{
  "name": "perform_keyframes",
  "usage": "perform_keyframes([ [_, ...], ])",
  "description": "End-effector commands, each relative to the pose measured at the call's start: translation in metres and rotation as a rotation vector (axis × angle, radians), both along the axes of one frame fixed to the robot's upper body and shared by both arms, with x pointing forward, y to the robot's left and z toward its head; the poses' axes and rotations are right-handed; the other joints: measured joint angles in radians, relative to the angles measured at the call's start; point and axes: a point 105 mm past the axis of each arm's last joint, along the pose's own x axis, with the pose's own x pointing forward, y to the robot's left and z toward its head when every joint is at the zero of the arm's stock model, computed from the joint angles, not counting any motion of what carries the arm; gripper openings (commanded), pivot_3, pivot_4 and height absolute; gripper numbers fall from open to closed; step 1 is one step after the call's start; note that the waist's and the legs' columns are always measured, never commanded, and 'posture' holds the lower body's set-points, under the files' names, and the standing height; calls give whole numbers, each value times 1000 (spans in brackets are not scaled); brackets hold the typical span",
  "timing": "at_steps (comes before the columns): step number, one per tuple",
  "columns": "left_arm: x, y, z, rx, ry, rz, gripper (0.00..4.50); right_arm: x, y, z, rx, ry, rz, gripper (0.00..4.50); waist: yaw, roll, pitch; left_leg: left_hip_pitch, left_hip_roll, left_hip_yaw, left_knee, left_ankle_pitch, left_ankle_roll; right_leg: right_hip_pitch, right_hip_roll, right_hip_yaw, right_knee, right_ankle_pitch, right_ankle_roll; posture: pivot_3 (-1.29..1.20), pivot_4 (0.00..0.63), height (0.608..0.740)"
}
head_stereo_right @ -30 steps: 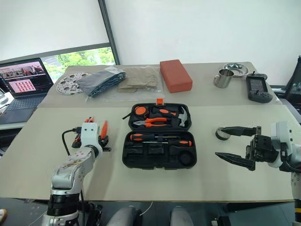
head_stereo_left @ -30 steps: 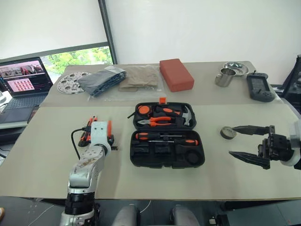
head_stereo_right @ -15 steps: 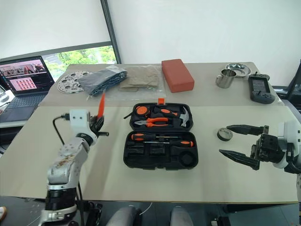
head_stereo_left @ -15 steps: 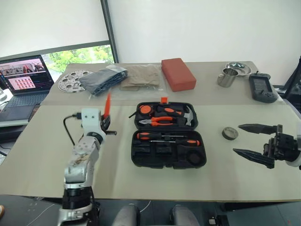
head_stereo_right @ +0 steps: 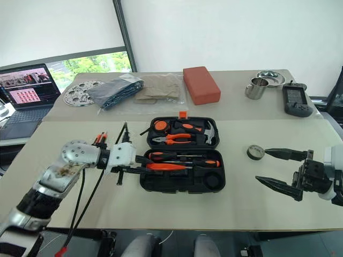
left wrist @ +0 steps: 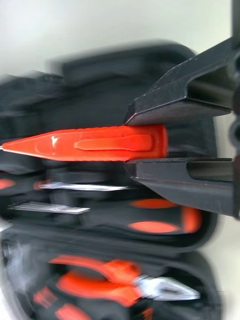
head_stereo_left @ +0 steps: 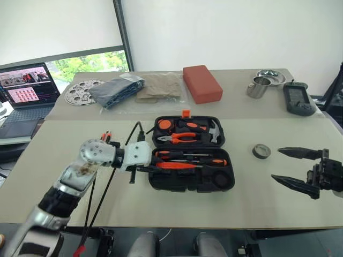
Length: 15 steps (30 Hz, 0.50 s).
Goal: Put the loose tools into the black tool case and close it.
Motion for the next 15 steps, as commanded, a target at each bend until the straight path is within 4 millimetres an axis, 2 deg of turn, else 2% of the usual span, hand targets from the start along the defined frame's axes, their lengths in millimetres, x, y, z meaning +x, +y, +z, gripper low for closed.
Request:
perform_keyframes([
  [1, 6, -6, 2, 48, -25, 3, 457, -6, 1, 13, 12, -75, 6, 4500, -3, -1, 0, -2, 0, 0, 0, 0, 0, 0, 0, 0, 0, 0, 0, 0, 150, 707],
  [4, 4, -8, 0, 70, 1, 5, 457, -7, 0, 12, 12, -75, 2, 4500, -6, 0, 0, -7, 0, 0, 0, -1, 1, 0, 0, 0, 0, 0, 0, 0, 150, 707],
  [15, -5, -4, -1, 164, 58, 72, 457, -5, 3, 13, 2, -82, 4, 4500, -10, 0, 0, -7, 0, -1, 0, -1, 1, 0, 0, 0, 1, -1, 1, 0, 150, 707],
])
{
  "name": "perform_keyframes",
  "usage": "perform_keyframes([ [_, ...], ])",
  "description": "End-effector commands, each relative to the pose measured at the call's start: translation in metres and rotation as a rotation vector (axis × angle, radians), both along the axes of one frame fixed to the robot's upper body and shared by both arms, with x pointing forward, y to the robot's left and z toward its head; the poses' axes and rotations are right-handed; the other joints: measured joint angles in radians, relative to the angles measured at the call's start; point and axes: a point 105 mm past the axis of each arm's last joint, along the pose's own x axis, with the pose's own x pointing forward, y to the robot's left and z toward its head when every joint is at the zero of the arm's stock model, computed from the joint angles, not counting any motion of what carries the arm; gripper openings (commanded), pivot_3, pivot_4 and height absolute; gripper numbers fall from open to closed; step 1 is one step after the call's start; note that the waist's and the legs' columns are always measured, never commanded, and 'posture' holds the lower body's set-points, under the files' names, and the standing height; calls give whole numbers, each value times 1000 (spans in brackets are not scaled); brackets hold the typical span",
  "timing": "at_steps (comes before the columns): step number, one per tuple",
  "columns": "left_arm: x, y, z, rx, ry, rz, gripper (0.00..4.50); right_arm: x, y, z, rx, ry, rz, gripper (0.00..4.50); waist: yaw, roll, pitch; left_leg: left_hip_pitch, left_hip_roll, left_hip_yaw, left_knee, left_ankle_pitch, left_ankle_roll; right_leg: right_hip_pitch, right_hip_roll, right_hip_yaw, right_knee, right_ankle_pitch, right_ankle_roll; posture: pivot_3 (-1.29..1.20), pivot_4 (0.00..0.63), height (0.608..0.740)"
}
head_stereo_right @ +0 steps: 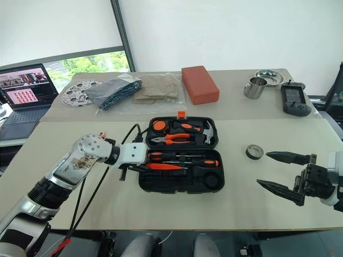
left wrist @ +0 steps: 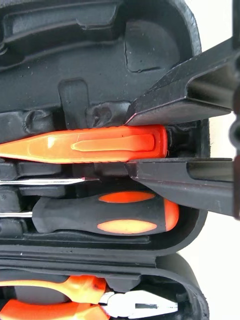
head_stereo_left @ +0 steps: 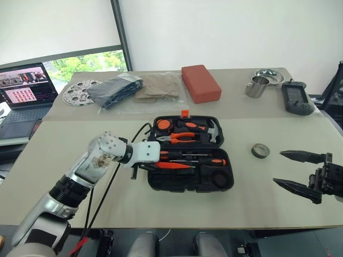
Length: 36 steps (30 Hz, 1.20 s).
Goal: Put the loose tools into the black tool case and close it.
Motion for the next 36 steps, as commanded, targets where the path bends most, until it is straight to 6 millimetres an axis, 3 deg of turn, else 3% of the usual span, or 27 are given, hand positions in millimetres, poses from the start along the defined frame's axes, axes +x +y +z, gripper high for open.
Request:
perform_keyframes([
  [1, -5, -2, 2, 46, 4, 8, 457, 0, 2, 14, -7, -72, 11, 4500, 0, 0, 0, 0, 0, 0, 0, 0, 0, 0, 0, 0, 0, 0, 0, 0, 150, 707],
  [17, -3, -6, -2, 70, 14, 13, 457, -1, 6, 15, -11, -76, 14, 4500, 1, 0, 0, 0, 0, 0, 1, 0, 0, 0, 0, 0, 0, 0, 0, 0, 150, 707],
  [18, -2, -6, -2, 66, 7, 15, 1474, -2, 6, 15, -12, -75, 14, 4500, 1, 0, 0, 0, 0, 0, 1, 0, 0, 0, 0, 0, 0, 0, 0, 0, 150, 707],
  [19, -1, -6, -1, 64, 1, 17, 1680, -2, 6, 15, -12, -74, 13, 4500, 1, 0, 0, 0, 0, 0, 1, 0, 0, 0, 0, 0, 0, 0, 0, 0, 150, 707],
  [26, 9, -12, 18, -7, -90, 22, 4320, -2, 4, 14, -18, -69, 8, 4500, 1, 0, 0, 0, 0, 0, 1, 0, 0, 0, 0, 0, 1, 0, 0, 0, 150, 707],
  [32, 11, -16, 51, -110, -127, 26, 4320, -2, 3, 12, -21, -70, 6, 4500, 1, 0, 0, 0, 0, 0, 1, 0, 0, 0, 0, 0, 1, 0, 0, 0, 150, 707],
  [35, 12, -20, 75, -251, -138, 35, 4320, -2, 1, 11, -23, -69, 1, 4500, 1, 0, 0, 0, 0, 0, 1, 0, 0, 0, 0, 0, 1, 0, 0, 0, 150, 707],
  [36, 13, -23, 80, -301, -130, 39, 3802, -2, 0, 11, -23, -70, 0, 4500, 1, 0, 0, 0, 0, 0, 2, 0, 0, 0, 0, 0, 1, 0, 0, 0, 150, 707],
])
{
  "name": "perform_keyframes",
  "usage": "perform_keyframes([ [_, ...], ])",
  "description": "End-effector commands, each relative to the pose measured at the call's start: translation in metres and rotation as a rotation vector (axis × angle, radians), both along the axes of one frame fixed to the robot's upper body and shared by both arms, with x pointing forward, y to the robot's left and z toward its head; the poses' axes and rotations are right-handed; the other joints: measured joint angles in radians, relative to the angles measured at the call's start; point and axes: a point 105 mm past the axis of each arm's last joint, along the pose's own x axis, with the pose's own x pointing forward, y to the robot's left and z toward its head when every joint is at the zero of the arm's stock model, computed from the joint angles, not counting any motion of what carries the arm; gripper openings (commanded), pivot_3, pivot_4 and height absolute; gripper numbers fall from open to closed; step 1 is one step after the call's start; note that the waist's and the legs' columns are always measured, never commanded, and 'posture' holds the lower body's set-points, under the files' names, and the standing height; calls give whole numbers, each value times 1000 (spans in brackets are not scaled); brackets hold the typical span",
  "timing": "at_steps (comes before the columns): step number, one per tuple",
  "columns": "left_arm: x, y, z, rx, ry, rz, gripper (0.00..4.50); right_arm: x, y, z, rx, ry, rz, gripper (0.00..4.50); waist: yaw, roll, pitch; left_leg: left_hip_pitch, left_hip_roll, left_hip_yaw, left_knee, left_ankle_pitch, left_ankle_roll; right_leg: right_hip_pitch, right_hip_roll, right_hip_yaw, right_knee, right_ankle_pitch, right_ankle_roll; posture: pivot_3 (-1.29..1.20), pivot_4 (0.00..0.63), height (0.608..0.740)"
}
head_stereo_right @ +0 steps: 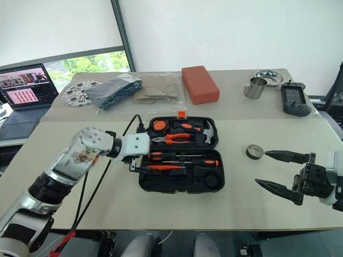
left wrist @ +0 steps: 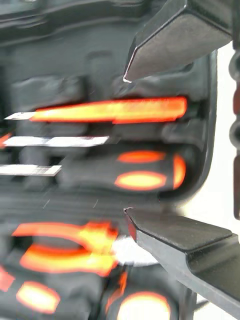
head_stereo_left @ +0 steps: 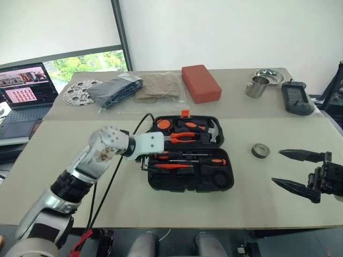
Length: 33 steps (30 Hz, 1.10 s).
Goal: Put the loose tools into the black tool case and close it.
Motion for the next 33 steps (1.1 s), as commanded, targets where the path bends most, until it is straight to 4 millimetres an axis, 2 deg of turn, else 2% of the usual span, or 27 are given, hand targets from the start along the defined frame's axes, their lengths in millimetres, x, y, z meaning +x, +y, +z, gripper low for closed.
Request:
perform_keyframes([
  [1, 0, -9, 29, -174, -32, -18, 3546, -2, -3, 8, -9, -55, -3, 4500, 0, 0, 0, 0, 0, 0, 0, 0, 0, 0, 0, 0, 0, 0, 0, 0, 150, 707],
  [4, 1, -20, 23, -281, 26, -22, 2473, -1, -4, 8, -8, -61, -4, 4500, 1, 0, 0, 0, 0, 0, 1, 0, 0, 0, 0, 0, 0, 0, 0, 0, 150, 707],
  [9, 2, -34, -3, -391, 123, 13, 497, -3, -6, 7, -9, -64, -12, 4500, -3, 0, 0, 0, 0, 0, 1, 0, 0, 0, 0, 0, 1, 0, -1, 0, 150, 707],
  [10, 1, -36, -6, -405, 141, 16, 148, -3, -7, 7, -10, -65, -14, 4500, -4, 0, 0, 0, 0, 0, 1, 0, 0, 0, 0, 0, 1, 1, -1, 0, 150, 707],
  [11, -1, -37, -11, -407, 152, 16, 15, -4, -8, 7, -11, -66, -17, 4500, -4, 0, 0, 0, 0, 0, 1, 0, 0, 0, 0, 0, 1, 1, -2, 0, 150, 707],
  [20, -14, -32, -66, -340, 272, 36, 15, -4, -10, 6, -14, -68, -20, 4500, -5, 0, 0, 1, 0, 0, 1, 0, 0, 1, 0, 1, 1, 2, -4, 0, 150, 707],
  [26, -9, -17, -97, -197, 250, 103, 15, -4, -10, 6, -18, -67, -17, 4500, -2, 0, 0, 7, 0, 0, 0, 0, 0, 2, 0, 1, 1, 2, -3, 0, 150, 707],
  [29, -6, -19, -91, -243, 251, 118, 15, -4, -10, 6, -18, -67, -14, 4500, -3, 0, 0, 9, 0, 1, 0, 0, 0, 4, 0, 2, 1, 0, 0, 0, 150, 707],
  [33, -14, -31, -70, -364, 248, 42, 15, -3, -10, 5, -17, -64, -10, 4500, -4, 0, 0, 10, 0, 1, 0, 0, 0, 4, 0, 3, 2, 0, 0, 0, 150, 707],
])
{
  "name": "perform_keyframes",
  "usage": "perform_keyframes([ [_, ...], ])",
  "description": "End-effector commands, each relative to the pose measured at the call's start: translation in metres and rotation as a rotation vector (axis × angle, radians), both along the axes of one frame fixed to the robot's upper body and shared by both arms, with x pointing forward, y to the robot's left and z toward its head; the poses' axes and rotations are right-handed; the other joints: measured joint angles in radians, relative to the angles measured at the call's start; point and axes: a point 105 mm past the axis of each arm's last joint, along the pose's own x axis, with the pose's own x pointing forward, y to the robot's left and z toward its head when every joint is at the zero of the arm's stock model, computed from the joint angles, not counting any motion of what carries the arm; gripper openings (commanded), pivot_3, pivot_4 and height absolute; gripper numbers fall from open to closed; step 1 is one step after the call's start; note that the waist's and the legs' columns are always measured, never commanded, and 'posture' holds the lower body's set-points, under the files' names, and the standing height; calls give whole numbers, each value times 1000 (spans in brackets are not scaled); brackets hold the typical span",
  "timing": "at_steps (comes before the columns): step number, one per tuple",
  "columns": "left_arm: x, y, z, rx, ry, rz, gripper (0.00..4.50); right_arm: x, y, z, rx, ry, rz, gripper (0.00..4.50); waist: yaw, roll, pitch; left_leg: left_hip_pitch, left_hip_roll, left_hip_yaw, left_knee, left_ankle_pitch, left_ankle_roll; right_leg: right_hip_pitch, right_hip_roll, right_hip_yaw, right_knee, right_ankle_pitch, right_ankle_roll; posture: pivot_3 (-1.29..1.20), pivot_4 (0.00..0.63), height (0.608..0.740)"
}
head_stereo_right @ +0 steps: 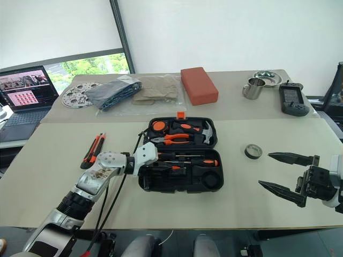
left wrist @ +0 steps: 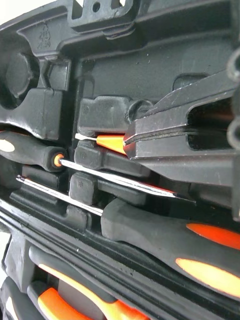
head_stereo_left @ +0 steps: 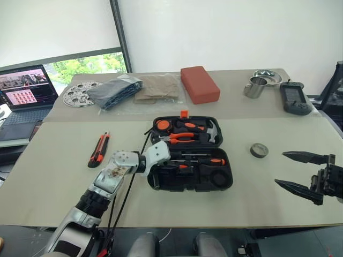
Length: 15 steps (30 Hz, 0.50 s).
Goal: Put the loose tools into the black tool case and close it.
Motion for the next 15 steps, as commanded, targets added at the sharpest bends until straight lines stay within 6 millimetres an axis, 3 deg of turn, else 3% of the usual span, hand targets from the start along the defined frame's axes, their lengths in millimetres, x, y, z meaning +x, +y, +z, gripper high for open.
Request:
perform_keyframes([
  [1, -9, -7, 14, -117, 10, -41, 15, 0, -1, 10, -15, -58, 5, 4500, 0, 0, 0, 1, 0, 0, 0, 0, 0, 0, 0, 0, 0, 0, 0, 0, 150, 707],
  [5, -13, -13, 32, -235, -12, -67, 15, 1, -2, 10, -14, -57, 8, 4500, 2, 0, 0, 0, 0, 0, 0, 0, 0, -2, -1, 0, 0, 2, -3, 0, 150, 707],
  [9, 1, -1, 46, -319, -68, 71, 15, 2, -2, 11, -12, -59, 13, 4500, 2, 0, 0, 0, 0, 0, 0, 0, 0, -1, -1, 0, -1, 2, -4, 0, 150, 707],
  [13, 25, 34, 59, -345, -154, 357, 15, 4, -2, 12, -11, -60, 18, 4500, -3, 0, 0, 0, 0, -2, -1, 0, 0, -1, 0, 0, 0, 1, -2, 0, 150, 707],
  [15, 40, 68, 67, -355, -198, 584, 15, 6, -1, 12, -5, -59, 24, 4500, -4, -1, 0, 1, 0, -3, 0, 0, 0, -1, -1, 0, 0, 1, -1, 0, 150, 707],
])
